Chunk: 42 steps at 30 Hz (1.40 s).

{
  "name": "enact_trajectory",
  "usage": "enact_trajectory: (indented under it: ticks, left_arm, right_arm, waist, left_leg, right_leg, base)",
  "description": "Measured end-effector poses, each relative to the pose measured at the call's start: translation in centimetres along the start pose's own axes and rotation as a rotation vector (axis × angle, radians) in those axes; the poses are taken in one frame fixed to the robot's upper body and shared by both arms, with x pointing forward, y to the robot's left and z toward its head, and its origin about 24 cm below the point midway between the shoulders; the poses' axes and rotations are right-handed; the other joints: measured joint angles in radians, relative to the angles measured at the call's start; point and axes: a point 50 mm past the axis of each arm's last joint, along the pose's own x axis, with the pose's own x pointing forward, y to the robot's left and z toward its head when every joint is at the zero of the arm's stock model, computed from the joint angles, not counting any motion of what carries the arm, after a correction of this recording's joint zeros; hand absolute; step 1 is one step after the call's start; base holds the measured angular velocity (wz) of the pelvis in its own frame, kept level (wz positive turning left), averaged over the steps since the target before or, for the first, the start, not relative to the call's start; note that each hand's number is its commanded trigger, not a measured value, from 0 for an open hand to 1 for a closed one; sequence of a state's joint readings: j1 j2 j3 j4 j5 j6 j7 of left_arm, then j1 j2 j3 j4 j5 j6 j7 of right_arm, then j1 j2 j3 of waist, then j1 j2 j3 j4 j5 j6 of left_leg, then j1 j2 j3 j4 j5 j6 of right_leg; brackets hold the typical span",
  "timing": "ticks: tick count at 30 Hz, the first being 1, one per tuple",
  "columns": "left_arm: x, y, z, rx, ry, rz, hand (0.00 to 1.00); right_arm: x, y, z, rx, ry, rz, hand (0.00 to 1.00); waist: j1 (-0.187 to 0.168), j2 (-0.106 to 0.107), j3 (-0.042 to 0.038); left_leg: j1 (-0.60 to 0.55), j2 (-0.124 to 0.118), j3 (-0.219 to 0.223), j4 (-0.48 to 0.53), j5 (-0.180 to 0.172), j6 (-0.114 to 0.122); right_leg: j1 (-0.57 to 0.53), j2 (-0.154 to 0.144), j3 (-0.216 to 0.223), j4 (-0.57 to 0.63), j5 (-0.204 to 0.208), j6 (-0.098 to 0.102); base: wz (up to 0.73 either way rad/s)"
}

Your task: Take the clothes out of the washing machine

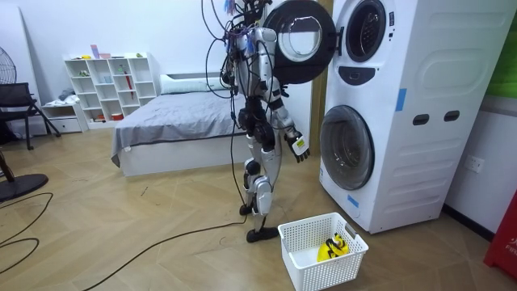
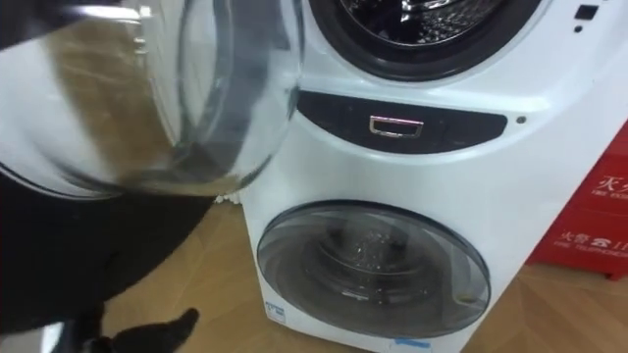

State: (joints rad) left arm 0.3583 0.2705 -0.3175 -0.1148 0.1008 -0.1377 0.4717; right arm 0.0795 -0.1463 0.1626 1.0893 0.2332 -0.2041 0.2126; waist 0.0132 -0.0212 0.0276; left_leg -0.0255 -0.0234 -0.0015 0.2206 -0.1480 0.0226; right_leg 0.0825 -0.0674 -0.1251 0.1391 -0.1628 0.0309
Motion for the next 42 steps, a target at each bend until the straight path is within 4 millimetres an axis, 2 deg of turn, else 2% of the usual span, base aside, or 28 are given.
enact_trajectory:
  ticks: [4,8,11,13,14,15,17,19,20,24,28,29,32,34,37,39,40,41,42]
  left_arm:
    - [-0.9,-1.9,0.8,0.011,-0.040,-0.140,0.00]
    - [-0.1,-4.0,3.8,-0.036,-0.176,-0.246,0.00]
    - [0.8,-5.3,5.6,-0.050,-0.266,-0.312,0.00]
    - [1.3,-6.3,7.4,-0.062,-0.361,-0.376,0.00]
    - [1.4,-7.2,8.9,-0.062,-0.459,-0.432,0.00]
    - [1.2,-8.1,10.3,-0.072,-0.547,-0.490,0.00]
    - [0.4,-9.2,11.4,-0.083,-0.631,-0.569,0.00]
    - [-0.2,-10.1,11.4,-0.073,-0.656,-0.633,0.00]
    - [-0.4,-10.5,10.9,-0.043,-0.647,-0.669,0.00]
    - [-0.1,-11.0,8.4,0.091,-0.577,-0.762,0.00]
    - [-0.2,-11.3,7.8,0.132,-0.562,-0.816,0.00]
    - [-0.3,-11.3,7.8,0.135,-0.562,-0.826,0.00]
    - [-0.1,-11.4,7.3,0.144,-0.541,-0.840,0.00]
    - [0.1,-11.1,6.0,0.163,-0.485,-0.828,0.00]
    - [0.5,-9.7,1.8,0.204,-0.291,-0.775,0.00]
    - [0.5,-7.1,-3.8,0.242,-0.028,-0.667,0.00]
    - [0.0,-5.2,-7.1,0.253,0.138,-0.590,0.00]
    - [-0.5,-4.1,-8.9,0.269,0.228,-0.547,0.00]
    - [-1.8,-1.4,-11.8,0.293,0.389,-0.448,0.00]
  right_arm:
    - [0.6,0.9,1.1,-0.044,-0.030,0.036,0.00]
    - [1.2,1.6,2.0,-0.069,-0.044,0.053,0.00]
    - [1.2,1.8,1.8,-0.086,-0.034,0.058,0.00]
    - [1.2,2.0,1.8,-0.095,-0.032,0.072,0.00]
    - [1.3,2.1,2.0,-0.098,-0.037,0.078,0.00]
    - [1.3,2.1,2.1,-0.099,-0.042,0.080,0.00]
    - [1.3,2.1,2.2,-0.099,-0.048,0.080,0.00]
    - [1.3,2.1,2.2,-0.098,-0.043,0.080,0.00]
    - [1.3,2.1,2.1,-0.097,-0.037,0.079,0.00]
    - [1.2,1.9,1.8,-0.080,-0.019,0.066,0.00]
    - [1.2,2.0,1.8,-0.068,-0.012,0.072,0.00]
    - [1.2,2.0,1.7,-0.058,-0.009,0.077,0.00]
    - [1.1,1.9,1.4,-0.021,-0.005,0.074,0.00]
    - [1.1,1.8,1.3,-0.014,-0.002,0.072,0.00]
    - [0.9,1.4,0.9,0.009,0.015,0.051,0.00]
    - [0.6,0.8,0.5,0.047,0.016,0.018,0.00]
    - [0.2,0.3,-0.2,0.069,0.031,-0.006,0.00]
    - [0.0,0.1,-0.7,0.081,0.044,-0.019,0.00]
    - [-0.5,-0.3,-1.7,0.114,0.070,-0.041,0.00]
  waist:
    - [-0.047,0.000,-0.0002]
    - [-0.112,0.003,-0.0010]
    - [-0.124,0.006,-0.0027]
    - [-0.144,0.006,-0.0031]
    - [-0.159,0.007,-0.0035]
    - [-0.170,0.008,-0.0045]
    - [-0.184,0.015,-0.0097]
    - [-0.199,0.018,-0.0112]
    - [-0.201,0.018,-0.0113]
    - [-0.199,0.015,-0.0101]
    - [-0.192,0.012,-0.0099]
    - [-0.189,0.005,-0.0084]
    - [-0.174,-0.007,-0.0114]
    - [-0.165,-0.012,-0.0112]
    - [-0.145,-0.012,-0.0145]
    - [-0.133,-0.011,-0.0155]
    - [-0.108,-0.011,-0.0165]
    - [-0.094,-0.012,-0.0193]
    - [-0.076,-0.015,-0.0224]
  left_leg:
    - [0.001,-0.002,-0.001,0.001,0.001,0.002]
    - [0.003,-0.001,0.022,-0.001,0.003,0.005]
    - [0.018,0.001,0.056,-0.022,0.004,0.008]
    - [0.023,0.000,0.063,-0.024,0.002,0.011]
    - [0.025,0.000,0.068,-0.027,0.002,0.011]
    - [0.034,0.001,0.079,-0.038,0.002,0.011]
    - [0.050,0.003,0.096,-0.056,0.002,0.011]
    - [0.060,0.009,0.115,-0.060,-0.001,0.007]
    - [0.064,0.013,0.126,-0.062,-0.002,0.005]
    - [0.068,0.020,0.136,-0.062,-0.006,0.000]
    - [0.068,0.020,0.138,-0.063,-0.006,-0.001]
    - [0.070,0.020,0.138,-0.063,-0.006,-0.001]
    - [0.076,0.022,0.139,-0.063,-0.006,-0.001]
    - [0.085,0.025,0.140,-0.066,-0.009,-0.006]
    - [0.093,0.028,0.144,-0.068,-0.011,-0.009]
    - [0.098,0.031,0.144,-0.071,-0.013,-0.012]
    - [0.109,0.036,0.155,-0.074,-0.017,-0.018]
    - [0.112,0.039,0.161,-0.075,-0.019,-0.021]
    - [0.118,0.044,0.164,-0.078,-0.024,-0.026]
  right_leg:
    - [0.003,-0.001,0.005,0.001,0.002,0.000]
    - [-0.005,-0.001,0.035,0.000,0.007,0.006]
    - [-0.015,0.000,0.072,0.001,0.014,0.009]
    - [-0.013,-0.001,0.080,0.001,0.015,0.010]
    - [-0.013,-0.001,0.085,0.000,0.016,0.011]
    - [-0.013,-0.001,0.094,0.000,0.016,0.011]
    - [-0.014,-0.001,0.101,-0.001,0.016,0.011]
    - [-0.015,0.003,0.112,-0.003,0.016,0.011]
    - [-0.014,0.007,0.124,-0.003,0.014,0.009]
    - [-0.016,0.013,0.127,-0.002,0.009,0.001]
    - [-0.015,0.013,0.125,-0.003,0.007,-0.001]
    - [-0.014,0.013,0.124,-0.002,0.004,-0.002]
    - [-0.009,0.015,0.124,-0.002,0.003,-0.002]
    - [-0.004,0.018,0.125,-0.002,0.002,-0.003]
    - [-0.001,0.020,0.124,-0.003,0.000,-0.006]
    - [0.002,0.023,0.124,-0.004,-0.001,-0.008]
    - [0.003,0.026,0.124,-0.004,-0.003,-0.010]
    - [0.003,0.028,0.124,-0.004,-0.003,-0.010]
    - [0.005,0.033,0.123,-0.004,-0.003,-0.011]
  base:
    - [0.02]
    - [-0.18]
    - [-0.37]
    - [-0.14]
    - [-0.16]
    - [-0.22]
    - [-0.33]
    - [-0.35]
    - [-0.26]
    - [-0.07]
    - [0.00]
    - [0.00]
    - [-0.02]
    - [-0.07]
    - [-0.05]
    - [-0.07]
    - [-0.22]
    - [-0.28]
    - [-0.16]
